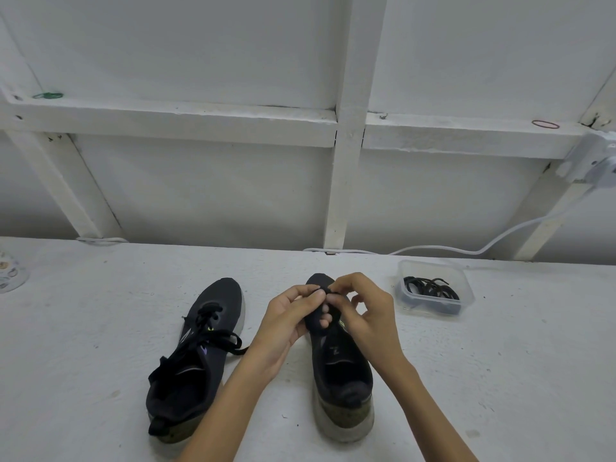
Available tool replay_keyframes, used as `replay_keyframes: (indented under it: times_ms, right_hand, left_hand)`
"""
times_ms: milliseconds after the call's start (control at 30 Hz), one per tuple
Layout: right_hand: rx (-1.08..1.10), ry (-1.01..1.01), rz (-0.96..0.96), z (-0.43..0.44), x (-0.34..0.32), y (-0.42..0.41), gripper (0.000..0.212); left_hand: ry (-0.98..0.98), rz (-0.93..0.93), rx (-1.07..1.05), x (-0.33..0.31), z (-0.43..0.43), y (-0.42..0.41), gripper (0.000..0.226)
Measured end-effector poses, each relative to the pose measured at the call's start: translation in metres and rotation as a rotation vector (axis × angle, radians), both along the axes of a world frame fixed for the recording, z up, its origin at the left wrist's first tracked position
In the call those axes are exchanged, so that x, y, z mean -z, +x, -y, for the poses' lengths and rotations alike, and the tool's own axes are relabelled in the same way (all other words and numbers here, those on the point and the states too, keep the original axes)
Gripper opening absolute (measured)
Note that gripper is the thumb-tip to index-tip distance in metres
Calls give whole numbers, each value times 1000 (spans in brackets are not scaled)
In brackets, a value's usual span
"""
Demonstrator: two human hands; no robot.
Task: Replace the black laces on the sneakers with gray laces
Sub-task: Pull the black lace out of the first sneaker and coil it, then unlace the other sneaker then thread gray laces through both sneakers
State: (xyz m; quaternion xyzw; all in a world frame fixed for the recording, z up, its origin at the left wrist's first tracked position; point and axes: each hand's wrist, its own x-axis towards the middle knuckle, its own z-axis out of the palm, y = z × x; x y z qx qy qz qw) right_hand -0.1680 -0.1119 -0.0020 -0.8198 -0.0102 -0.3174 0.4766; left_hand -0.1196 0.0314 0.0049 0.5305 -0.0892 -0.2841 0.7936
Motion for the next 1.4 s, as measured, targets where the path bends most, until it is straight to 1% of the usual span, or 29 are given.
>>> replay_keyframes:
  times_ms: [67, 133, 267, 333, 433, 567, 667, 800, 933, 1067, 1167, 1233, 1300, 1400]
  right_hand:
    - [2, 35, -38, 0, 0, -1, 6]
    - [-12, 112, -60, 1, -2, 0, 7]
    - [-57, 410, -59, 3, -8, 4, 6]
    - [-98, 504, -118, 3, -9, 5, 7]
    - [-159, 479, -214, 7, -5, 4, 10]
    - [-87, 453, -219, 23, -4, -1, 10]
    - [-32, 503, -227, 42, -4, -12, 10]
    - [63, 585, -264, 78, 3, -30, 15]
    - [162, 696, -299, 118, 18, -50, 8]
    - [257, 747, -334, 155, 35, -70, 9]
    - [349, 759, -377, 173, 47, -78, 9]
    - [410, 744, -404, 181, 57, -80, 10]
    - [463, 707, -434, 189, 68, -81, 11]
    - [543, 600, -467, 194, 84, -81, 12]
  left_hand:
    - [15, 44, -14, 1, 1, -1, 31]
    - [35, 90, -15, 2, 2, -1, 31]
    - [66, 147, -25, 5, 4, 0, 26]
    - [71, 141, -47, 6, 6, 2, 25]
    - [72, 112, -55, 8, 10, 5, 25]
    - [114, 121, -4, 8, 21, 4, 22]
    - [200, 168, 61, 7, 40, 6, 23]
    - [296, 205, 156, 6, 77, 10, 14]
    - [421, 264, 314, 9, 124, 13, 24]
    - [535, 292, 457, 14, 171, 5, 19]
    - [642, 341, 510, 25, 200, -3, 13]
    - [733, 445, 544, 36, 215, -6, 7]
    - [847, 574, 557, 45, 225, -9, 7]
    - [946, 637, 584, 52, 232, -13, 14]
